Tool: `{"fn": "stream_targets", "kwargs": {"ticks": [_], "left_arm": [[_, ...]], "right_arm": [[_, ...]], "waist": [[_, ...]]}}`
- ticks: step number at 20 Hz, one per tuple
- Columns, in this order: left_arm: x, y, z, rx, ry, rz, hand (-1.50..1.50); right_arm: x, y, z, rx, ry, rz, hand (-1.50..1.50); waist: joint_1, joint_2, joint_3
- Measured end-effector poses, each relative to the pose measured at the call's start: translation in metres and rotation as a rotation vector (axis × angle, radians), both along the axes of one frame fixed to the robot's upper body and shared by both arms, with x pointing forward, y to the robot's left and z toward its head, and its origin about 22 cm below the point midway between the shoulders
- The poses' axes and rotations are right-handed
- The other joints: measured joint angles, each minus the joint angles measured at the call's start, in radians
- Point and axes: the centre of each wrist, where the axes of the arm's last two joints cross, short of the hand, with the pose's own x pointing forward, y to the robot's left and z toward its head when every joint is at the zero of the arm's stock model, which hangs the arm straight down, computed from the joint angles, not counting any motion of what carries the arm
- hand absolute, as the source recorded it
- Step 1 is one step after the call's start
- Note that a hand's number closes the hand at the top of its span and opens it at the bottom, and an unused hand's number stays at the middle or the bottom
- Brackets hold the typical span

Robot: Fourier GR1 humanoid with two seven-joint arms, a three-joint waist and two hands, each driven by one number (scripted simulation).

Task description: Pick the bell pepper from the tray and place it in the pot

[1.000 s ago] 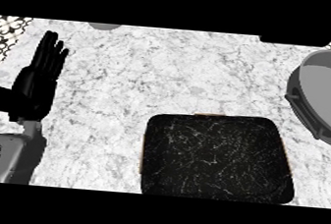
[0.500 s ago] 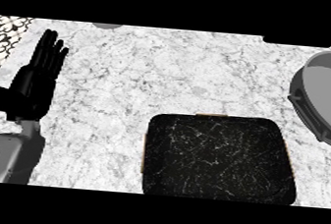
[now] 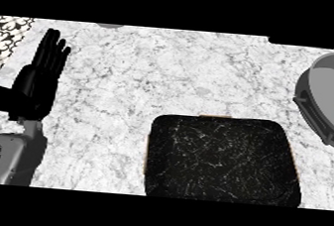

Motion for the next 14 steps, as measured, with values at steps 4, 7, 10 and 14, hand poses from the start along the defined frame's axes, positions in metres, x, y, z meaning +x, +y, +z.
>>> {"fn": "stream_targets", "kwargs": {"ticks": [4,7,10,14], "left_arm": [[0.004,0.000,-0.002,0.000,0.003,0.004,0.00],[0.002,0.002,-0.006,-0.004,0.006,0.007,0.00],[0.002,0.008,-0.001,0.001,0.005,0.018,0.00],[0.000,0.011,-0.004,0.005,0.007,0.021,0.00]], "right_arm": [[0.007,0.004,0.010,-0.015,-0.140,0.053,-1.50],[0.010,0.002,0.020,0.015,-0.265,0.041,-1.50],[0.007,-0.002,0.021,0.062,-0.374,-0.001,-1.50],[-0.002,-0.014,0.024,0.107,-0.512,-0.046,-1.50]], "waist": [[-0.005,-0.001,0.000],[-0.008,-0.003,-0.001],[-0.012,-0.006,-0.001],[-0.018,-0.007,-0.002]]}}
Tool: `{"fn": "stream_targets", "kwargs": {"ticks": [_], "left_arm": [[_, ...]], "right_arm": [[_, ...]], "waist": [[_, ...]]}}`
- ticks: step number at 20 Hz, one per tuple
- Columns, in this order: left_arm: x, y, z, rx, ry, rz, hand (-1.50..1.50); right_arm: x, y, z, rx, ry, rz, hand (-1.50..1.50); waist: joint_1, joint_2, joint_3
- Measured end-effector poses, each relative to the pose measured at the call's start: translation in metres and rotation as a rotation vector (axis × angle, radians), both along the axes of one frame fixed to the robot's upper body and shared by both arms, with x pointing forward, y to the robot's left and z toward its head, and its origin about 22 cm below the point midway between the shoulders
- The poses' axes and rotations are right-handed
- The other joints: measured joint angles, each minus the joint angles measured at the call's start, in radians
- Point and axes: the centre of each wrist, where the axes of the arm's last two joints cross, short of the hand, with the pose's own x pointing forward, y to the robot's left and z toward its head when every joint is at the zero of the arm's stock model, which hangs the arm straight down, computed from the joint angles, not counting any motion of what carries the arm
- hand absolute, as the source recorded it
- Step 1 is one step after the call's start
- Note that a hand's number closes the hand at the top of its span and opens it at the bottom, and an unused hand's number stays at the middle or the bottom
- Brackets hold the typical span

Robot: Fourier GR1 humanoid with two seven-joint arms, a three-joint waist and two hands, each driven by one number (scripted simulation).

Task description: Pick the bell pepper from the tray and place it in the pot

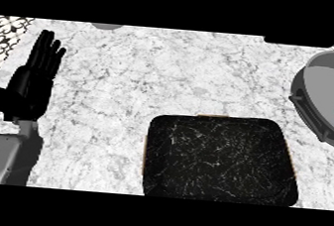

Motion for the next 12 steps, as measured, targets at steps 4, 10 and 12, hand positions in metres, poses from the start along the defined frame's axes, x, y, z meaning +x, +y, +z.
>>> {"fn": "stream_targets", "kwargs": {"ticks": [4,10,12], "left_arm": [[0.002,0.000,0.000,0.000,0.005,-0.001,0.00],[-0.001,0.003,-0.004,-0.003,0.000,0.004,0.00],[-0.002,0.005,-0.002,-0.001,0.000,0.006,0.00]], "right_arm": [[-0.018,-0.015,-0.006,0.013,-0.107,-0.032,-1.50],[-0.064,-0.047,-0.019,0.008,-0.213,-0.057,-1.50],[-0.081,-0.059,-0.021,0.005,-0.229,-0.067,-1.50]], "waist": [[-0.006,-0.002,-0.001],[-0.013,-0.005,-0.001],[-0.014,-0.005,-0.002]]}}
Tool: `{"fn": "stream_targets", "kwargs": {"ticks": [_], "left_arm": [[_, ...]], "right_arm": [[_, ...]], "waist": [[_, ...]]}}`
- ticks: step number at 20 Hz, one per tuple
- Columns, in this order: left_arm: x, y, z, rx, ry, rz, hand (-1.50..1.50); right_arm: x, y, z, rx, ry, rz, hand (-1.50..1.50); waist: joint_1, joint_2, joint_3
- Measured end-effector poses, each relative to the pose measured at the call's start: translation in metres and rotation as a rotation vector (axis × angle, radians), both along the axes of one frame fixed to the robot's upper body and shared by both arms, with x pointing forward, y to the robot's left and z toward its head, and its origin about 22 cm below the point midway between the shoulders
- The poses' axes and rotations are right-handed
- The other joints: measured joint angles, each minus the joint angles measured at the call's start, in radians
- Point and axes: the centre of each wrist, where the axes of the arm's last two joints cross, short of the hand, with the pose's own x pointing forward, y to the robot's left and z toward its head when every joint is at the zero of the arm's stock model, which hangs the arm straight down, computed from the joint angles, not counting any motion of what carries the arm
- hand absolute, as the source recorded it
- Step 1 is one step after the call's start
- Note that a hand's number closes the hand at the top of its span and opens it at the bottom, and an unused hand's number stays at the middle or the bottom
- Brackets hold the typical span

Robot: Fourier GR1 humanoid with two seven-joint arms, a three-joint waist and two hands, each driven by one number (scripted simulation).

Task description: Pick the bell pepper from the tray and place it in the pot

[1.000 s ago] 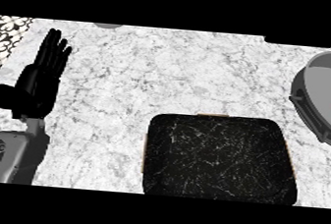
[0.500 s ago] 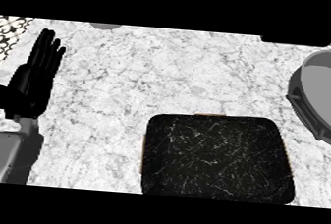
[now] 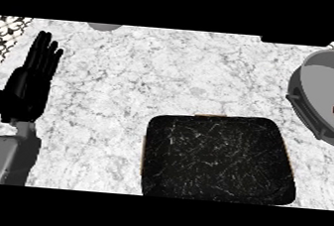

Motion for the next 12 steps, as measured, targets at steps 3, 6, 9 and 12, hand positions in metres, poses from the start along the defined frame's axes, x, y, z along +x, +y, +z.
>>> {"fn": "stream_targets", "kwargs": {"ticks": [3,6,9,12], "left_arm": [[0.003,-0.006,-0.001,-0.003,0.003,0.006,0.00],[0.003,-0.005,0.003,-0.002,0.001,0.001,0.00],[0.005,-0.004,-0.002,-0.002,0.002,0.005,0.00],[0.000,0.000,0.002,-0.001,0.002,0.005,0.00]], "right_arm": [[-0.027,-0.011,-0.009,-0.008,-0.022,-0.009,-1.50],[-0.053,-0.025,-0.007,-0.008,-0.031,-0.023,-1.50],[-0.081,-0.033,-0.015,-0.008,-0.037,-0.021,-1.50],[-0.106,-0.038,-0.013,-0.016,-0.040,-0.032,-1.50]], "waist": [[-0.004,-0.001,0.000],[-0.004,-0.001,-0.001],[-0.006,-0.001,-0.001],[-0.005,-0.002,-0.001]]}}
